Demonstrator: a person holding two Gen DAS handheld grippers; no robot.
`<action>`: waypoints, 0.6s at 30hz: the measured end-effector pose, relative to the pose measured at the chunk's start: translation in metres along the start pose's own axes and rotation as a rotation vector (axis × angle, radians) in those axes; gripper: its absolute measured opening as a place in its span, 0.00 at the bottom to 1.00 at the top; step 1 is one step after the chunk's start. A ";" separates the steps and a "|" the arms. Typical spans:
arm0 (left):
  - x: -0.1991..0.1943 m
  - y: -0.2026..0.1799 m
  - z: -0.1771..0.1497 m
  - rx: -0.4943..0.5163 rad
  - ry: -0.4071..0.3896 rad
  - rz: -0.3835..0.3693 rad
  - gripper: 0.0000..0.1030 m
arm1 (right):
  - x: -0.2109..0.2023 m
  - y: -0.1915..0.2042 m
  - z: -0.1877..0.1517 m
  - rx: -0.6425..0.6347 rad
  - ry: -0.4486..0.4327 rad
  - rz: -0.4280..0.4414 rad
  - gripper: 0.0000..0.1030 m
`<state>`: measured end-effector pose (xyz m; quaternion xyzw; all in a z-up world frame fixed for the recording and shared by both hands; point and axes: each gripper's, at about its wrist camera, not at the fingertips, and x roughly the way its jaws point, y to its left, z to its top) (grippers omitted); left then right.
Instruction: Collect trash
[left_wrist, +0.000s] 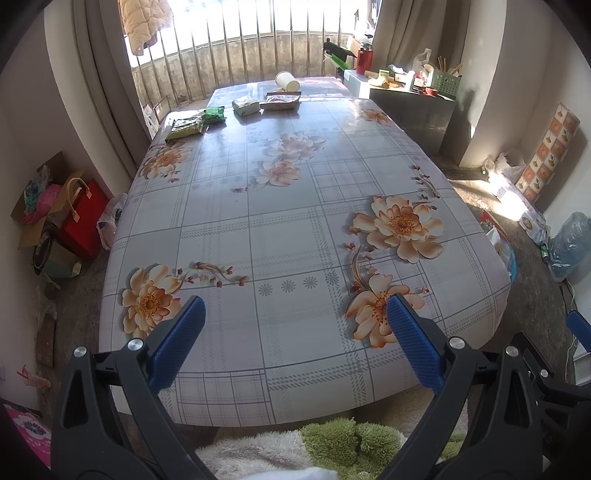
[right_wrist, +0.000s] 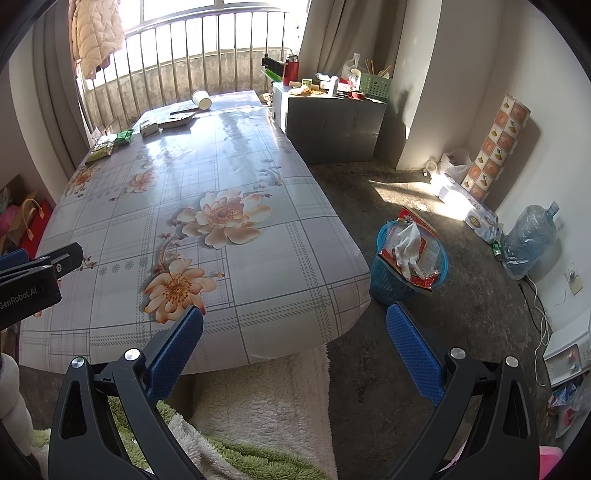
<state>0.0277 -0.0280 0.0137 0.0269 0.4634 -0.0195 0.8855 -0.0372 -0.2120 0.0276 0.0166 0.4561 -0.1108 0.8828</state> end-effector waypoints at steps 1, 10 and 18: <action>0.000 0.000 0.000 0.000 0.000 0.000 0.92 | 0.000 0.000 0.000 0.000 0.000 0.000 0.94; 0.000 0.000 0.000 0.000 0.000 0.000 0.92 | 0.000 0.002 0.002 0.000 -0.001 0.000 0.94; 0.000 0.001 0.001 0.000 -0.001 0.001 0.92 | -0.002 0.008 0.003 0.001 -0.005 -0.003 0.94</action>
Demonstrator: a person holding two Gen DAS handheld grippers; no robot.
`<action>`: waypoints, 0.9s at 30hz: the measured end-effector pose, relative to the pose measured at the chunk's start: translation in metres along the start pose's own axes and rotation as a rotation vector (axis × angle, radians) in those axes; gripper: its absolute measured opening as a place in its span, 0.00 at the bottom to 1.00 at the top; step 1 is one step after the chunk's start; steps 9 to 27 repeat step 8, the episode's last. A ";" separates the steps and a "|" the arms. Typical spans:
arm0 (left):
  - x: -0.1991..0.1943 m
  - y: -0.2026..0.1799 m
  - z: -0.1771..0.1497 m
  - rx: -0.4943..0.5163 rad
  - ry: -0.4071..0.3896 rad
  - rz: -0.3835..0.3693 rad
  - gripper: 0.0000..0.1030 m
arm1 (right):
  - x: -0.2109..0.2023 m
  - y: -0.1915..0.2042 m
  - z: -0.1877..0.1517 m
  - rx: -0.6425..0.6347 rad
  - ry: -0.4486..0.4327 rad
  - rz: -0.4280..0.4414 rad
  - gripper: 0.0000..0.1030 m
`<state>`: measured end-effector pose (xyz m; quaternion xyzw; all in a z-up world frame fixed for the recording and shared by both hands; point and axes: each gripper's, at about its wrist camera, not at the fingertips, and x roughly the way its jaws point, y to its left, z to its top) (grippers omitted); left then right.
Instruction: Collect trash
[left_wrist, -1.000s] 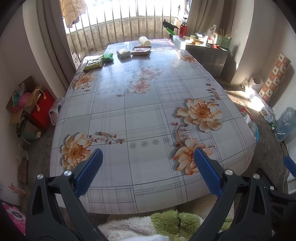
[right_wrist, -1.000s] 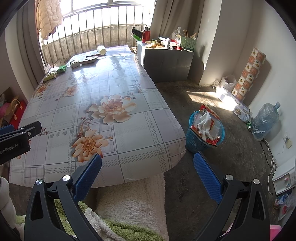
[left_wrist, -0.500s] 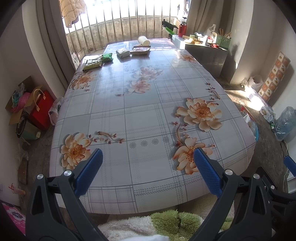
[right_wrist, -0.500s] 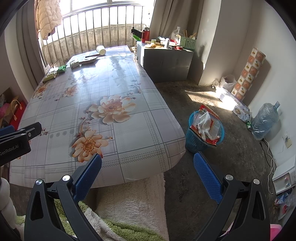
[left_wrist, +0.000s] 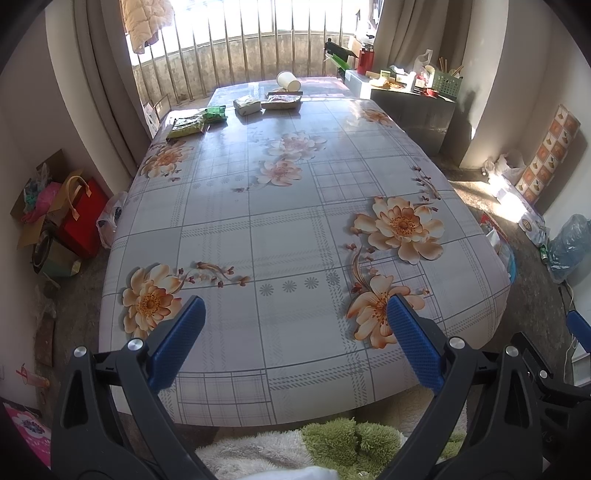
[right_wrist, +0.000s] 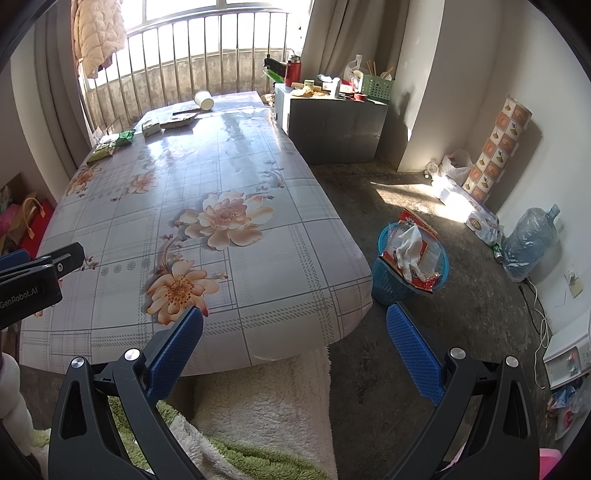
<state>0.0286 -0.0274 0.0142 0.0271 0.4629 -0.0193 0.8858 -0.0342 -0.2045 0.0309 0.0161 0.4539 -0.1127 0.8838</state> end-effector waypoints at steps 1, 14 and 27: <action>0.000 0.000 0.000 -0.001 0.000 0.000 0.92 | 0.000 0.001 0.000 0.000 -0.001 0.000 0.94; 0.003 0.001 0.001 0.005 0.006 -0.005 0.92 | -0.001 0.002 0.001 0.001 -0.001 -0.001 0.94; 0.003 0.001 0.001 0.005 0.006 -0.005 0.92 | -0.001 0.002 0.001 0.001 -0.001 -0.001 0.94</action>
